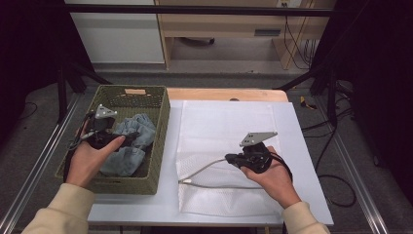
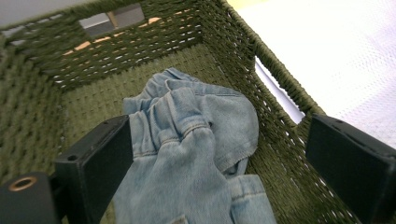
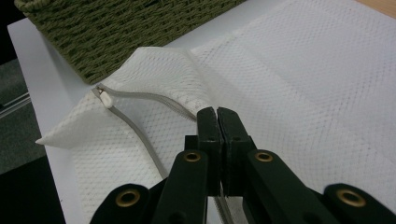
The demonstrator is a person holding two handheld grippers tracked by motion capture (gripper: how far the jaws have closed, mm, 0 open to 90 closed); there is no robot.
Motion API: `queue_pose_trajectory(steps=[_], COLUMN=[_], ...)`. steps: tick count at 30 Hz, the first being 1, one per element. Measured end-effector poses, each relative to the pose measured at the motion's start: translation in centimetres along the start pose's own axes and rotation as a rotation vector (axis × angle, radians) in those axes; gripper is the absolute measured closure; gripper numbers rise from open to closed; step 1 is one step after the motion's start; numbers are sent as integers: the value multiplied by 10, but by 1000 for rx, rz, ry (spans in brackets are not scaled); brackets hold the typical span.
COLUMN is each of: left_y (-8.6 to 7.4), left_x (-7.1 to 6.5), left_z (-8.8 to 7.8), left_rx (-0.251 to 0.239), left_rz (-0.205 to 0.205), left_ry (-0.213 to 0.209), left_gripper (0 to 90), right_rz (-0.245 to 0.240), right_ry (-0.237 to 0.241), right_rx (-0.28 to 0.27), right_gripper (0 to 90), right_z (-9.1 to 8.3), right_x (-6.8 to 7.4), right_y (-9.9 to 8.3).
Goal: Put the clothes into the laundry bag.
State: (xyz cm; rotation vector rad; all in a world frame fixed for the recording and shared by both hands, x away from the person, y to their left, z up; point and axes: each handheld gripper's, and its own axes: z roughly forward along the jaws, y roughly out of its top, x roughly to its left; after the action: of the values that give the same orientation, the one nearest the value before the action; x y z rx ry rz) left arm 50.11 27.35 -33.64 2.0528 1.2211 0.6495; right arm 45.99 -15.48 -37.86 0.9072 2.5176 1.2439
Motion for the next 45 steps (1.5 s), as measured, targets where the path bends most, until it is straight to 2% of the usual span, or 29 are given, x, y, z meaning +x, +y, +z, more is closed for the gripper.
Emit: queue_pose_trajectory(steps=[3,9,10,11,14,17,20,27,30,34,38,42,44,45], left_y=[-2,-8,-9,-10,-13,-15,-16,-17,-18,-20,-22,-25,-26,-26], left_x=[3,11,12,12,15,18,21,23,24,27,30,31,32,31], left_z=[10,25,25,24,24,27,30,36,39,43,49,56,57,58], left_rx=[25,38,47,46,35,57,68,88,92,122,125,138,123,127], left_rz=[28,15,16,17,27,13,21,-1,7,14,-13,-1,-27,-24], left_ry=[-19,-46,-52,-49,-27,-36,-22,-48,-38,-14,-18,-16,-19,-21], left_gripper=[61,45,48,50,50,60,71,78,73,58,57,60,60,60], right_rz=[7,11,-2,-11,-25,-22,-21,-24,-19,-18,-20,-17,-13,-15], right_ry=[-24,-14,-19,-33,-30,-27,-20,-4,0,7,11,12,14,14], right_rx=[-10,-16,-16,-17,-35,-25,-27,-21,-22,-24,-15,-12,-17,-18], right_gripper=[890,890,890,890,890,890,890,890,890,890,890,890,890,890], right_z=[-3,-5,-5,-6,-9,-8,-6,-1,1,3,6,8,8,8], right_x=[-1,0,1,3,8,8,7,4,3,0,0,-1,-2,-3], right_y=[0,0,0,0,0,-2,-3,-4,-4,-4,-4,-4,-4,-4])
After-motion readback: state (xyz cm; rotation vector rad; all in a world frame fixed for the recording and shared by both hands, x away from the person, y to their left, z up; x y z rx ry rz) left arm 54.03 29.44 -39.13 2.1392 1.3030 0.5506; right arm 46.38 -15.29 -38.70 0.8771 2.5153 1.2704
